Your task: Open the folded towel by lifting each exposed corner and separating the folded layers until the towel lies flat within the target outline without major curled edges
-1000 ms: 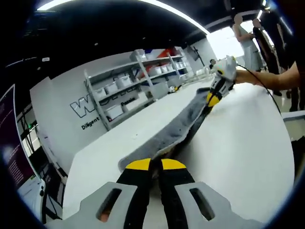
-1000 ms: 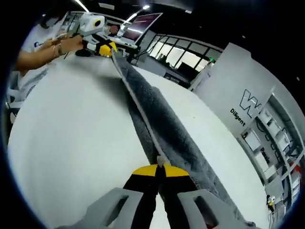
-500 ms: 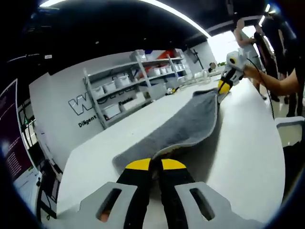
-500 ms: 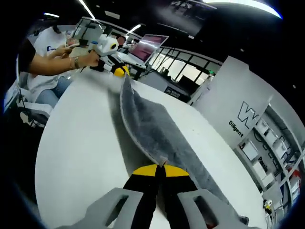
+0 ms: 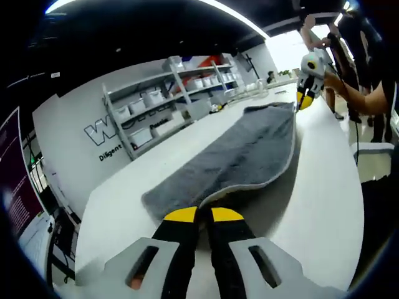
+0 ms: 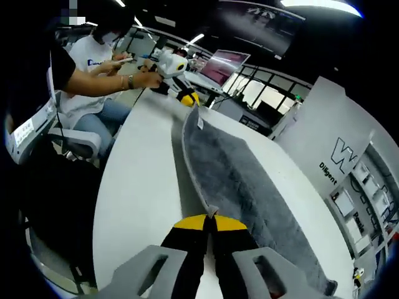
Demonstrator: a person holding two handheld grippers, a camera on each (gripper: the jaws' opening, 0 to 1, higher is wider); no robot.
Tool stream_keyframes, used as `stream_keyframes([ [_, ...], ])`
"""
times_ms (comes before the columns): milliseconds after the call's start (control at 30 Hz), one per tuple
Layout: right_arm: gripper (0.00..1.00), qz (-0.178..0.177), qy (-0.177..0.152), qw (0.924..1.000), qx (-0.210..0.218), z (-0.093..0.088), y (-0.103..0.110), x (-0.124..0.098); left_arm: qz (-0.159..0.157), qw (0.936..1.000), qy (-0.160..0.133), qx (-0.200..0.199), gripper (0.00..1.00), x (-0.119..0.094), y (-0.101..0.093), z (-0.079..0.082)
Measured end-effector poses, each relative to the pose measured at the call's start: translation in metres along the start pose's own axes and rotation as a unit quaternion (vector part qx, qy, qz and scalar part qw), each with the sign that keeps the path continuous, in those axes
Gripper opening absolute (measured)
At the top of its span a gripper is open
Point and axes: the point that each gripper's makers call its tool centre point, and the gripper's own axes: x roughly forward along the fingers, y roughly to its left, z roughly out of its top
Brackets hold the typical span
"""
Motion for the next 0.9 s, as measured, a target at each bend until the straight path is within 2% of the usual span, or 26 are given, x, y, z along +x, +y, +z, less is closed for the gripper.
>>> stream_keyframes([
  [167,0.0,0.026,0.002,0.9996,0.014,-0.007,0.017,0.002,-0.008,0.9999,0.014,0.005,0.05,-0.003,-0.006,-0.013],
  [267,0.0,0.039,0.002,0.999,0.022,-0.01,0.023,0.001,-0.02,0.9994,0.026,-0.012,0.05,-0.005,-0.011,-0.023],
  [433,0.0,0.057,0.003,0.998,0.026,-0.016,0.037,-0.002,-0.036,0.9982,0.048,-0.004,0.05,-0.009,-0.023,-0.038],
  [533,0.0,0.066,0.008,0.9975,0.022,-0.017,0.043,0.0,-0.038,0.9978,0.054,-0.005,0.05,-0.011,-0.024,-0.044],
  [700,0.0,0.079,0.011,0.9967,0.018,-0.016,0.052,0.005,-0.04,0.9963,0.074,0.015,0.04,-0.015,-0.026,-0.052],
  [900,0.0,0.085,0.014,0.996,0.026,-0.019,0.054,0.01,-0.045,0.9954,0.083,0.016,0.04,-0.023,-0.025,-0.059],
])
